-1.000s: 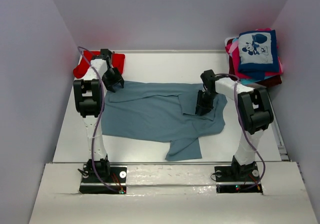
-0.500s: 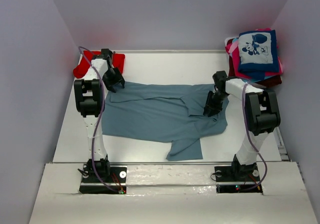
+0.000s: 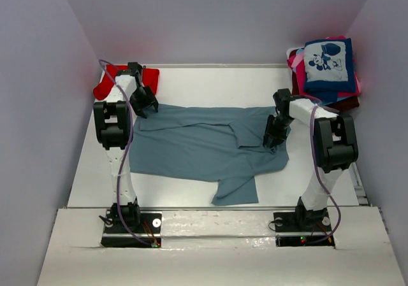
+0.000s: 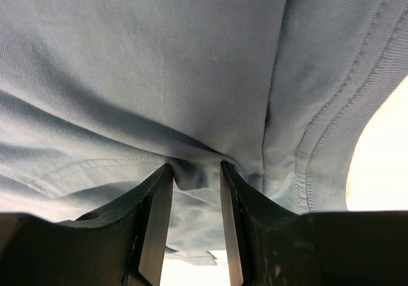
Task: Fold and stack the t-shirts
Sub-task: Fold the flattened tshirt in 1/3 of the way, then grap the side of the flattened tshirt closest away from the robot with both arms
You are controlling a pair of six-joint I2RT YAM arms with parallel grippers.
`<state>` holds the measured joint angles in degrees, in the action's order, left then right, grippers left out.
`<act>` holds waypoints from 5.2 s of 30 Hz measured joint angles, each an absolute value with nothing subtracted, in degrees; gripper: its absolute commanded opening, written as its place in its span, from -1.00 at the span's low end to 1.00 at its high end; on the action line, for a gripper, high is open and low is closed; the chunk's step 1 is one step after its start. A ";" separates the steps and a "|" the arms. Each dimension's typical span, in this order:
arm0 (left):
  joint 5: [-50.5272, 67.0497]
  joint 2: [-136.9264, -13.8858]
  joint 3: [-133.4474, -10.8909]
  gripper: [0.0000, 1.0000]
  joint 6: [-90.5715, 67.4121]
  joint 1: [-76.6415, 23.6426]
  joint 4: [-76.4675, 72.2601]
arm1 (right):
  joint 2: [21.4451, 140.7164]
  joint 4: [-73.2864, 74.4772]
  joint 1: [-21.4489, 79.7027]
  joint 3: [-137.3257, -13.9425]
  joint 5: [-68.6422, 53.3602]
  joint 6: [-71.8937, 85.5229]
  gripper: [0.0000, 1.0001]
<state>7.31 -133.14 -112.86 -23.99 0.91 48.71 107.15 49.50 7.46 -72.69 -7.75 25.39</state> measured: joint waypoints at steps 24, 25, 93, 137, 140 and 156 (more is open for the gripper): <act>7.07 -130.04 -115.70 0.36 -22.85 1.65 48.97 | 114.15 50.46 7.46 -90.96 -10.00 25.04 -0.07; 7.07 -130.13 -116.01 0.36 -22.72 1.45 49.01 | 115.37 50.24 7.46 -91.83 -9.98 25.06 -0.07; 2.09 -102.19 -91.72 0.55 -25.21 -8.03 38.00 | 103.48 54.92 8.36 -96.53 -14.09 25.28 0.62; 5.96 -83.70 -62.28 0.56 -26.11 -7.03 33.23 | 72.10 32.91 16.01 -28.34 -31.33 41.91 0.23; 5.96 -83.94 -62.33 0.56 -26.02 -7.03 33.28 | 72.95 31.31 16.34 -28.34 -31.16 42.26 0.12; 5.93 -85.82 -63.51 0.56 -25.80 -7.03 33.65 | 66.83 33.76 16.58 -29.95 -22.50 43.75 -0.45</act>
